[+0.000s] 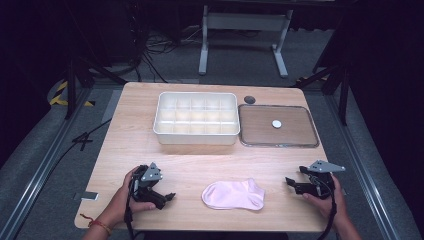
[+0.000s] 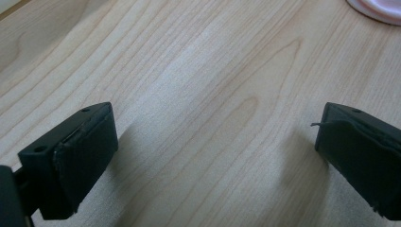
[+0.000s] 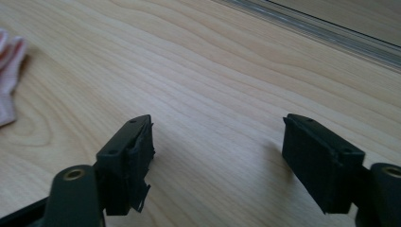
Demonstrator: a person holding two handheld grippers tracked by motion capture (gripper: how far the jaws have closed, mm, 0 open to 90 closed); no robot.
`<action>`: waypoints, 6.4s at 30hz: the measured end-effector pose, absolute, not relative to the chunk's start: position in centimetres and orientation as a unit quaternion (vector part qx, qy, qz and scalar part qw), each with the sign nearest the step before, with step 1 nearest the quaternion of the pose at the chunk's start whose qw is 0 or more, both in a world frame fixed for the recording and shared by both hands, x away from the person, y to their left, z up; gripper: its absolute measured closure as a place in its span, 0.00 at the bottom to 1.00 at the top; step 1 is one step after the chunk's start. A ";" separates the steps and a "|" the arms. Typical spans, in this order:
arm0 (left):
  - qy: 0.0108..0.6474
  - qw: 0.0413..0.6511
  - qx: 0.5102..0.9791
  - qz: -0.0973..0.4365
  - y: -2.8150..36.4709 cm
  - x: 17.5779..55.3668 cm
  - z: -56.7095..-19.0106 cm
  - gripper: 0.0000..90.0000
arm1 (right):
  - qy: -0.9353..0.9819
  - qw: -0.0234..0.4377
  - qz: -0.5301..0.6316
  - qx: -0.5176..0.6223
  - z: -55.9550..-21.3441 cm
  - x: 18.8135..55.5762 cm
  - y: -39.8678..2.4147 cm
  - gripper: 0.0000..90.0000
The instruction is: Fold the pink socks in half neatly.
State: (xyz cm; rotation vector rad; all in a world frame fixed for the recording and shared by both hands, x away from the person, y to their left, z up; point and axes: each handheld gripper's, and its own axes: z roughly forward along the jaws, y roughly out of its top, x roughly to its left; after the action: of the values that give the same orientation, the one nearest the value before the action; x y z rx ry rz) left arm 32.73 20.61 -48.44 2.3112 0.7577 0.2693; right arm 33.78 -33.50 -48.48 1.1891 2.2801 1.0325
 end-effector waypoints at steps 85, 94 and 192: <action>0.282 0.357 0.888 0.069 10.0 32.6 -47.5 0.49 | 0.896 0.087 0.396 0.180 -47.9 30.5 -15.4 0.99; 0.263 0.347 0.897 0.073 9.8 32.5 -47.3 0.61 | 0.899 0.085 0.394 0.171 -47.8 30.5 -15.5 0.99; 0.298 0.477 0.827 0.000 10.9 32.2 -45.2 0.89 | 0.907 0.094 0.378 0.162 -47.5 31.9 -12.4 0.99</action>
State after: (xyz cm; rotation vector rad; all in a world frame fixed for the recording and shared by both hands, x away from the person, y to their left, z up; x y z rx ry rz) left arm 32.18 10.90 -45.20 2.0203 0.7292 0.0009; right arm 31.92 -12.43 -47.49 0.4791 2.6899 1.1201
